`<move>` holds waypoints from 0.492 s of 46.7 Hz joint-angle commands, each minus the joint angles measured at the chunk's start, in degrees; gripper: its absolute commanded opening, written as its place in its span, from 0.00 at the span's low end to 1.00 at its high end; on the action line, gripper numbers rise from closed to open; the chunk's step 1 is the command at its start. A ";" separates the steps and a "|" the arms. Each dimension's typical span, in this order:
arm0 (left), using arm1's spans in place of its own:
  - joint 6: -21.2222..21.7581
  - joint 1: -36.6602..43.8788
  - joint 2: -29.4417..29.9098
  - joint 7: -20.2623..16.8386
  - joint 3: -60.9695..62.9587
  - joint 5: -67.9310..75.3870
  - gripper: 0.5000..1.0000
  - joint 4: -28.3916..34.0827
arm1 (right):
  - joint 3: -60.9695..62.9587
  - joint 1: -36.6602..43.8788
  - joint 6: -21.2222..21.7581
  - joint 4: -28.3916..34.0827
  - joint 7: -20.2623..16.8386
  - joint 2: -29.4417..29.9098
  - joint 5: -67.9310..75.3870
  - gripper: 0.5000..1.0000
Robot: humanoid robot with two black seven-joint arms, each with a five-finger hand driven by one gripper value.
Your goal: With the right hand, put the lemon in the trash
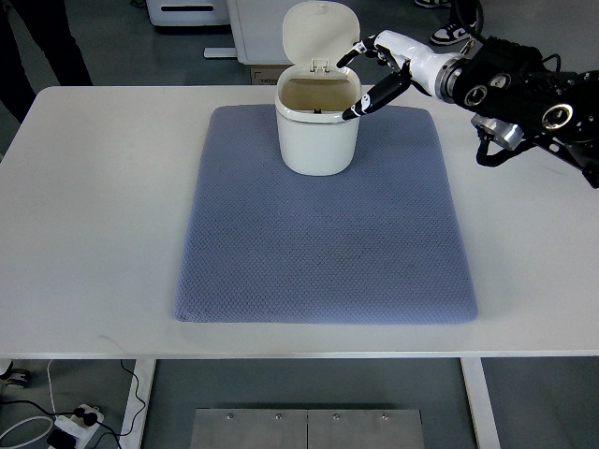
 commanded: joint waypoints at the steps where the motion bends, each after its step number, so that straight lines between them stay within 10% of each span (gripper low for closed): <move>1: 0.02 0.00 0.00 0.00 0.00 0.00 1.00 0.00 | -0.08 0.71 0.68 3.56 0.60 -2.84 -0.17 1.00; 23: 0.02 0.00 0.00 0.00 0.00 0.00 1.00 0.00 | 6.07 -1.56 0.77 15.44 5.44 -20.77 -1.49 1.00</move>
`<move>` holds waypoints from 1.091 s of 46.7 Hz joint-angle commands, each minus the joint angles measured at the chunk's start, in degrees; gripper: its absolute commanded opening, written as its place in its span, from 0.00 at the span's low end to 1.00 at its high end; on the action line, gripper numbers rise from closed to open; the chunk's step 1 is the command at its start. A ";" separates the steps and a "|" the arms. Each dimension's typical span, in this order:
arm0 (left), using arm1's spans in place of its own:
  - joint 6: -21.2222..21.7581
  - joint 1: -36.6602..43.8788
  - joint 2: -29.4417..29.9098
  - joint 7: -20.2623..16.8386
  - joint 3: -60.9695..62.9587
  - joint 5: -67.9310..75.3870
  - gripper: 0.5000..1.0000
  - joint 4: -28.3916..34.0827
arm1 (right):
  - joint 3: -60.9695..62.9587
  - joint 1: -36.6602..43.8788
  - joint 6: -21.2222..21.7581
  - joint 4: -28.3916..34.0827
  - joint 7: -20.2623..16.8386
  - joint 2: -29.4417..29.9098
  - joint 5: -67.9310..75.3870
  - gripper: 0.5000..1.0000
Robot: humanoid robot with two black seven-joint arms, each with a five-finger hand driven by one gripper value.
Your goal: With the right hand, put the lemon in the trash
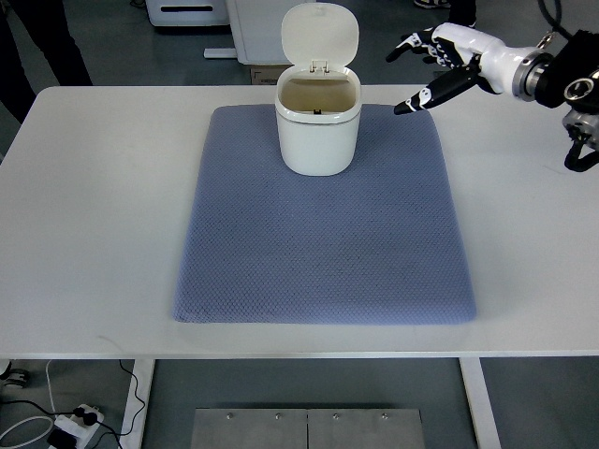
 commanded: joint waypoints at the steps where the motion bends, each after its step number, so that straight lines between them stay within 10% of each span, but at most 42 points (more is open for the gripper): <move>1: -0.05 -0.02 0.00 0.00 0.00 0.00 1.00 -0.01 | 2.98 -3.37 -0.01 -0.05 1.83 -2.46 0.39 1.00; 22: 0.04 -0.02 0.00 0.00 0.00 0.00 1.00 -0.01 | 28.12 -30.62 0.17 -1.55 6.83 -8.01 12.25 0.97; 51: -0.05 -0.02 0.00 0.00 0.00 0.00 1.00 -0.01 | 42.00 -39.15 0.08 -15.34 6.85 5.17 24.20 1.00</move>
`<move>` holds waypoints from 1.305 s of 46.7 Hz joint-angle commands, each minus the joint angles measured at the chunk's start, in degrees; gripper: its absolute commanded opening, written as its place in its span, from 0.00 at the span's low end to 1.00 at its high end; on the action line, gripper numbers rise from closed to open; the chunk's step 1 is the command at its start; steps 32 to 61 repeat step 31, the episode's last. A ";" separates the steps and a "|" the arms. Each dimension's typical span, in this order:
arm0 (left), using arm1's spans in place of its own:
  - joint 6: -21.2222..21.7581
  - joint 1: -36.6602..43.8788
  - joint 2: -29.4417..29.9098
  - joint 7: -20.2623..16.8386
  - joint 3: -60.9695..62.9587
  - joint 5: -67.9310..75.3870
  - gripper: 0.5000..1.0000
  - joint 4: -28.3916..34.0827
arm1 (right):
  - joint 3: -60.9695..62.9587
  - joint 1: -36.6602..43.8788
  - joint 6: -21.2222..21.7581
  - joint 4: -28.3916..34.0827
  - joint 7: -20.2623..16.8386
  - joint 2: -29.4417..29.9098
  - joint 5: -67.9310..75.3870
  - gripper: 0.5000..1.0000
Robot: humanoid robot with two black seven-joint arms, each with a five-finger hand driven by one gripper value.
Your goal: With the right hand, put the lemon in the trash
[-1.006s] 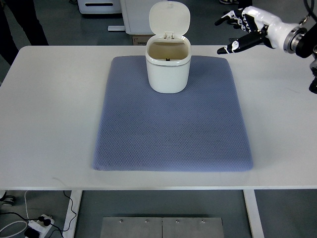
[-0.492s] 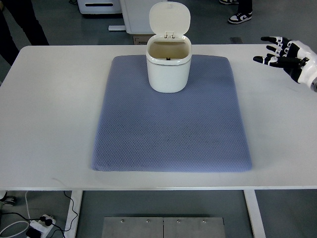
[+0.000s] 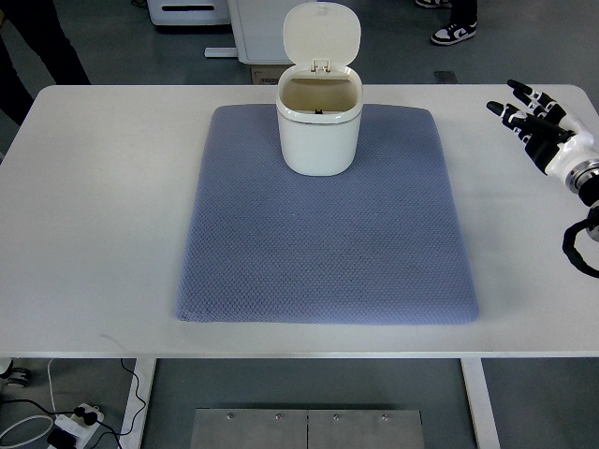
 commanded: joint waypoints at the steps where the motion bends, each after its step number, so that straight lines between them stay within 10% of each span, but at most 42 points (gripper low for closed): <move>1: -0.03 -0.01 0.00 -0.01 0.00 0.00 1.00 0.00 | 3.15 -0.37 0.10 -1.54 -1.57 2.77 0.46 1.00; 61: 0.06 -0.01 0.00 -0.01 0.00 0.00 1.00 0.00 | 10.46 -4.33 0.10 -8.31 -5.45 10.25 1.69 1.00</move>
